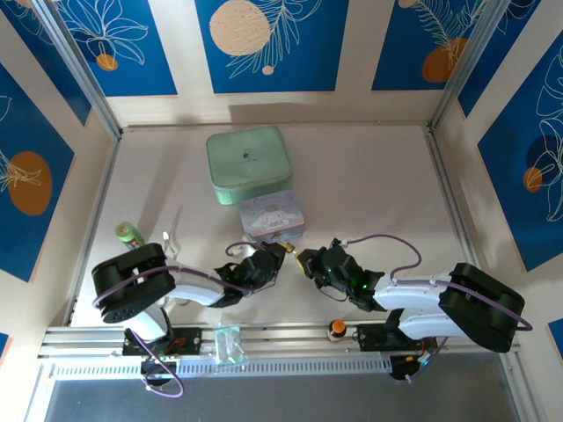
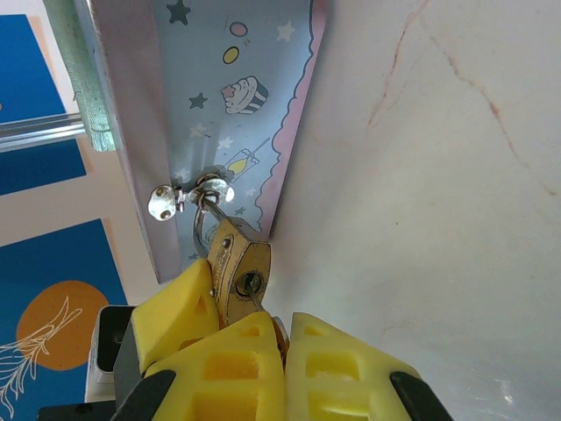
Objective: Unlock a padlock with a key
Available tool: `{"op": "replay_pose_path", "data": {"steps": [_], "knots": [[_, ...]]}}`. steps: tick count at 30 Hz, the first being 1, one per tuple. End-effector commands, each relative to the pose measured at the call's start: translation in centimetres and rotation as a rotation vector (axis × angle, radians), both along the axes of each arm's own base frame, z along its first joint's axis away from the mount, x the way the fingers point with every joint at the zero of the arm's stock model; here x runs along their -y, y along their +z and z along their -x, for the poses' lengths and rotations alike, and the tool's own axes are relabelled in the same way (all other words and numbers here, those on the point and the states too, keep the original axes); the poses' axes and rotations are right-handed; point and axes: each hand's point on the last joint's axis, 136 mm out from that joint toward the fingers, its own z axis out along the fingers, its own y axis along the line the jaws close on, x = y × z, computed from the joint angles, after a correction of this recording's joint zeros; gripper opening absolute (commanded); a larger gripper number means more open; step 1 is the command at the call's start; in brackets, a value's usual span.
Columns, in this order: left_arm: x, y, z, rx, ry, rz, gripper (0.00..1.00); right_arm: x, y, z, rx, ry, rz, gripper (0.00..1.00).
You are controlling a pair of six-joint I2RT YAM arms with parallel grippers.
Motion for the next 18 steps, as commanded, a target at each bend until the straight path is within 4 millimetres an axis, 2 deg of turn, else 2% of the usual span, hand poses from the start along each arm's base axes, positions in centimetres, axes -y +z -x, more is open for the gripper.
{"op": "replay_pose_path", "data": {"steps": [1,7,11,18], "knots": [[3.8,4.9,1.2,0.053,-0.096,0.214,0.00,-0.1,1.3,-0.8,0.048,-0.022,-0.036,0.00],[4.4,5.5,1.4,0.054,-0.115,0.249,0.00,-1.3,2.5,-1.2,0.106,0.012,-0.065,0.00],[4.4,5.8,1.5,0.059,-0.124,0.269,0.00,-2.7,3.5,-1.6,0.157,0.094,-0.099,0.00],[4.3,5.6,1.8,0.046,-0.135,0.268,0.00,-3.6,2.8,-1.8,0.141,0.149,-0.109,0.00]]}}
